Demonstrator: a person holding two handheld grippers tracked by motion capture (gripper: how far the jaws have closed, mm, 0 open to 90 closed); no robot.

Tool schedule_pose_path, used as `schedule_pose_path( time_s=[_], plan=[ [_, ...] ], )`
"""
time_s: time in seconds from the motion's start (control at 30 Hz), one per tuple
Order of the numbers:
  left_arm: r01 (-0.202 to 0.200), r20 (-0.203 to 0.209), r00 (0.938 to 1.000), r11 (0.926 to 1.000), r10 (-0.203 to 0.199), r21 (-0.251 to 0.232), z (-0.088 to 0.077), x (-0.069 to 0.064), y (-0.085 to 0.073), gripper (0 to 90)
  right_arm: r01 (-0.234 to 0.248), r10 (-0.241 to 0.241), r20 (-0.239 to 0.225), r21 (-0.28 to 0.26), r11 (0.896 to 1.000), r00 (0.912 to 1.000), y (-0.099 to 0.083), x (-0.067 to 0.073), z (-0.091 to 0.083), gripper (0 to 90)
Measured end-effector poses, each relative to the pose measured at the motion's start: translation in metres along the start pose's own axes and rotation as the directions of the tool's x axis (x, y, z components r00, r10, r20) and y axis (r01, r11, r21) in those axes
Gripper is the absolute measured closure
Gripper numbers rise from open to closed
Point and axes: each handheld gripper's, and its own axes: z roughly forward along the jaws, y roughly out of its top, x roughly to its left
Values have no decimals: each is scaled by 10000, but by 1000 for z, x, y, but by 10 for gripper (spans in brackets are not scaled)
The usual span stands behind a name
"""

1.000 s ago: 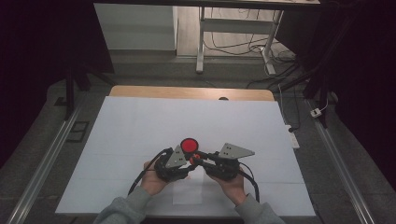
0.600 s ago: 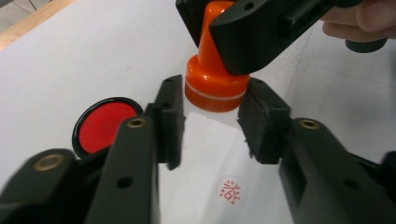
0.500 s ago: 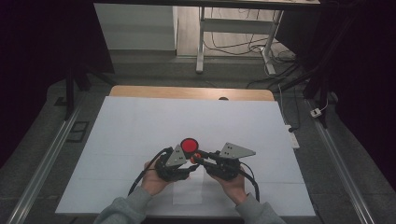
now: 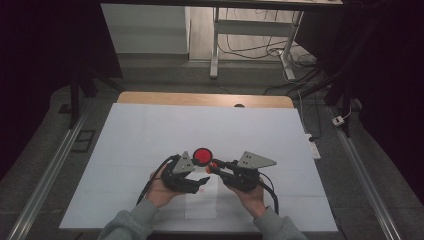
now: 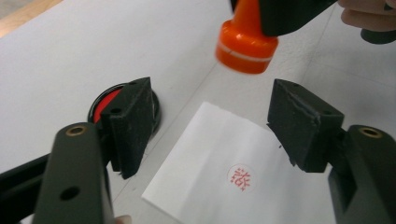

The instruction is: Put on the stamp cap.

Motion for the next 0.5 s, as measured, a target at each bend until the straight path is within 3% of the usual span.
schedule_pose_path(
  time_s=[0.5],
  plan=[
    [669,-212,9975,9973,-675,-300,-36,13,-12,276,-82,83,253,-25,10000,9996,2,-8,-6,722]
  ],
)
